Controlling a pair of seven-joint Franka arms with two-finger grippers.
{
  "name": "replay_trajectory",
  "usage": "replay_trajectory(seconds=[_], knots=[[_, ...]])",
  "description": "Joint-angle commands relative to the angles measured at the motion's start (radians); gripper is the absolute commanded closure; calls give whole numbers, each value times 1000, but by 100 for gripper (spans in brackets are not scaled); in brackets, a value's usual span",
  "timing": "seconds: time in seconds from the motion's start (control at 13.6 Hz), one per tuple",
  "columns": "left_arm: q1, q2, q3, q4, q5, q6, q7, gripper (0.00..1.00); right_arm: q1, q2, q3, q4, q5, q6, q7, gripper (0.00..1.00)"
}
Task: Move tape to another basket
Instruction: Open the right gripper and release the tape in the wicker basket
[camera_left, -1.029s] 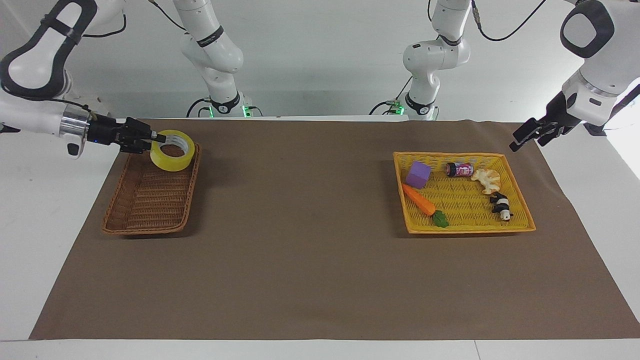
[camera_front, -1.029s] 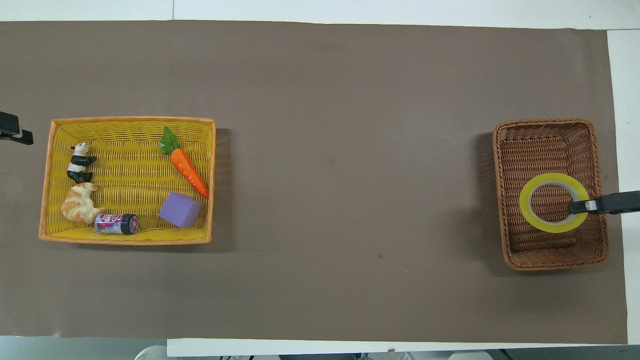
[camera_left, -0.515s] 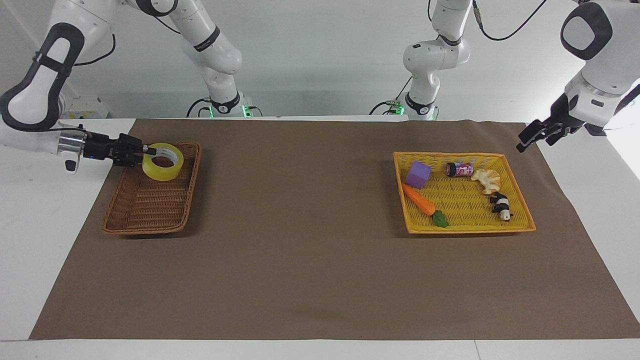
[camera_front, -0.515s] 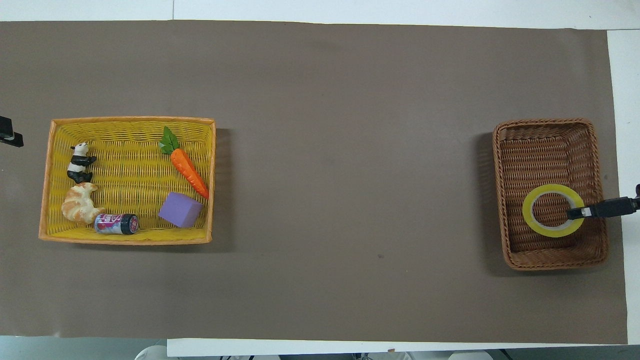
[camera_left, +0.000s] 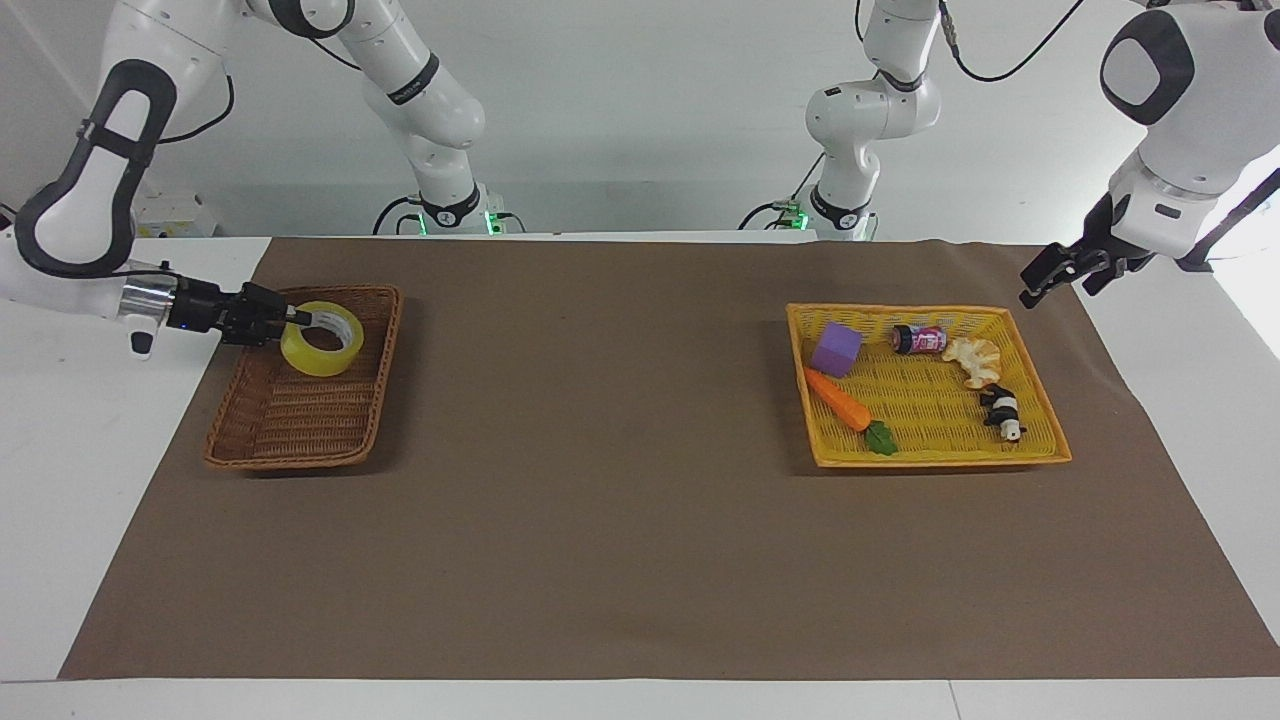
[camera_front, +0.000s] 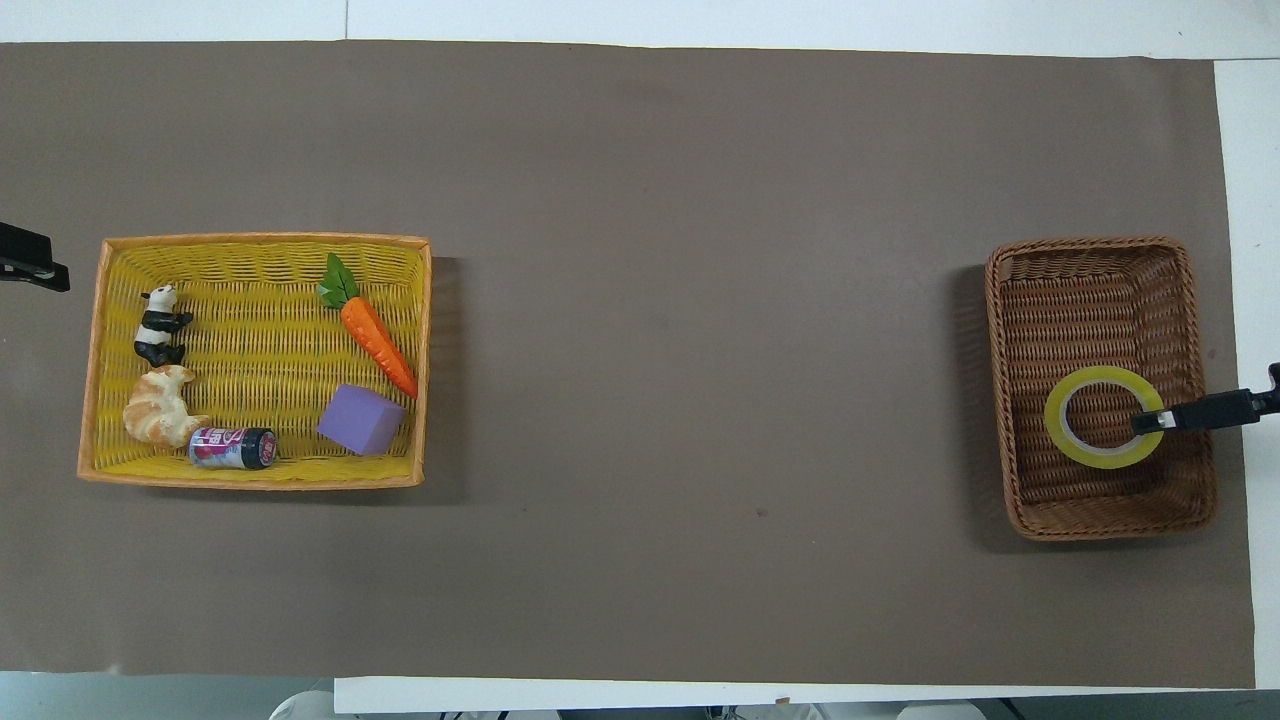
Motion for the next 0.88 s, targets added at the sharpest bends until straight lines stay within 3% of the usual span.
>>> replay_trajectory(seconds=[0.0, 0.22, 0.59, 0.66, 0.81], knots=[[-18, -26, 8, -36, 20, 20, 3, 0, 23, -6, 7, -13, -10, 22, -18, 100], [-9, -25, 11, -35, 20, 19, 3, 0, 11, 57, 8, -13, 2, 12, -48, 100], [-13, -23, 14, -30, 20, 28, 5, 0, 19, 65, 7, -11, -3, 37, -80, 99], [-13, -25, 13, -33, 20, 26, 3, 0, 19, 65, 8, -10, -7, 45, -80, 82], [-18, -25, 9, -33, 20, 26, 2, 0, 32, 65, 7, -6, -9, 45, -82, 0]])
